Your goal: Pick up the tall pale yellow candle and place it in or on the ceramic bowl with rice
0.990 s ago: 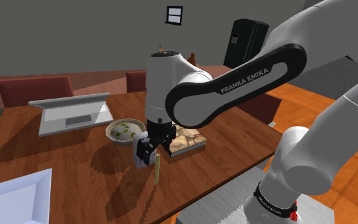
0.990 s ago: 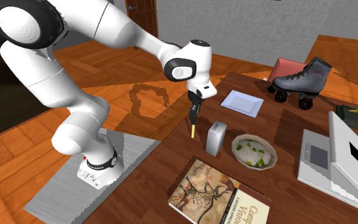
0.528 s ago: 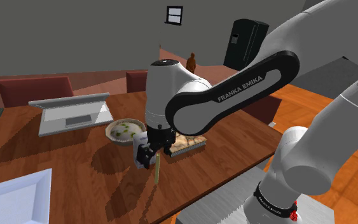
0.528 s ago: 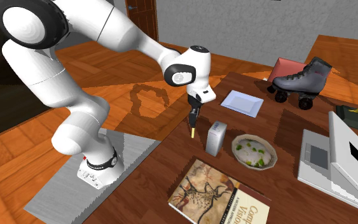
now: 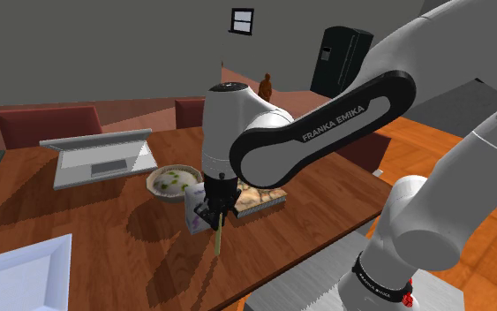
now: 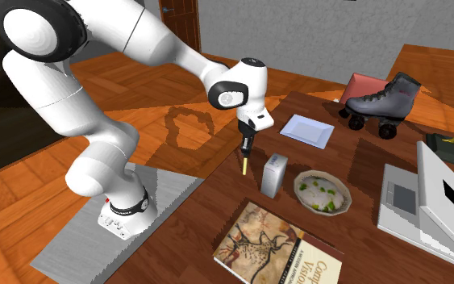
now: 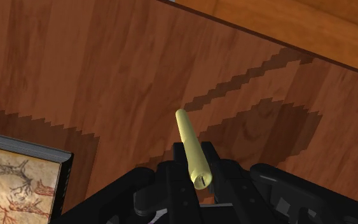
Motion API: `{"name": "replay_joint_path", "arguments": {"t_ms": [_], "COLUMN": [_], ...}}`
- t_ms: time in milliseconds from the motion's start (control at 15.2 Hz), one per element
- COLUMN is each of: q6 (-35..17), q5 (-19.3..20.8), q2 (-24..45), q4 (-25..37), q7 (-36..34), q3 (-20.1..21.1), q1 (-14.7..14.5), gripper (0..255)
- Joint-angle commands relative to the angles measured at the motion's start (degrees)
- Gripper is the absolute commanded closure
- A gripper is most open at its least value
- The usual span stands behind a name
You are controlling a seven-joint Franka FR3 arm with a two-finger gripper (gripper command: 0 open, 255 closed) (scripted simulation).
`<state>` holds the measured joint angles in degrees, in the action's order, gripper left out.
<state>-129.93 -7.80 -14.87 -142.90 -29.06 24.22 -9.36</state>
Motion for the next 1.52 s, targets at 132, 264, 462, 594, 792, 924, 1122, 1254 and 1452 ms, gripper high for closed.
{"name": "replay_joint_path", "arguments": {"t_ms": [132, 264, 462, 594, 792, 924, 1122, 1254, 1452], "q6": [0.0, 0.0, 2.6, 4.3, 6.9, 8.6, 11.1, 12.7, 15.2], "q5": [0.0, 0.0, -0.3, -0.5, -0.7, -0.8, -0.8, -0.8, -0.8], "q2": [0.0, 0.0, -1.4, -2.3, -3.5, -4.2, -5.2, -5.7, -6.4], "q4": [0.0, 0.0, 1.2, 2.1, 3.5, 4.5, 6.1, 7.2, 8.9], "q7": [0.0, 0.0, 0.3, 0.5, 0.7, 0.8, 1.0, 1.1, 1.2], "q3": [0.0, 0.0, -0.4, -0.6, -1.0, -1.2, -1.6, -1.8, -2.2], "q1": [0.0, 0.0, -0.1, -0.2, -0.2, -0.3, -0.3, -0.3, -0.3], "gripper": [255, 255, 255, 255, 255, 255, 255, 255, 255]}}
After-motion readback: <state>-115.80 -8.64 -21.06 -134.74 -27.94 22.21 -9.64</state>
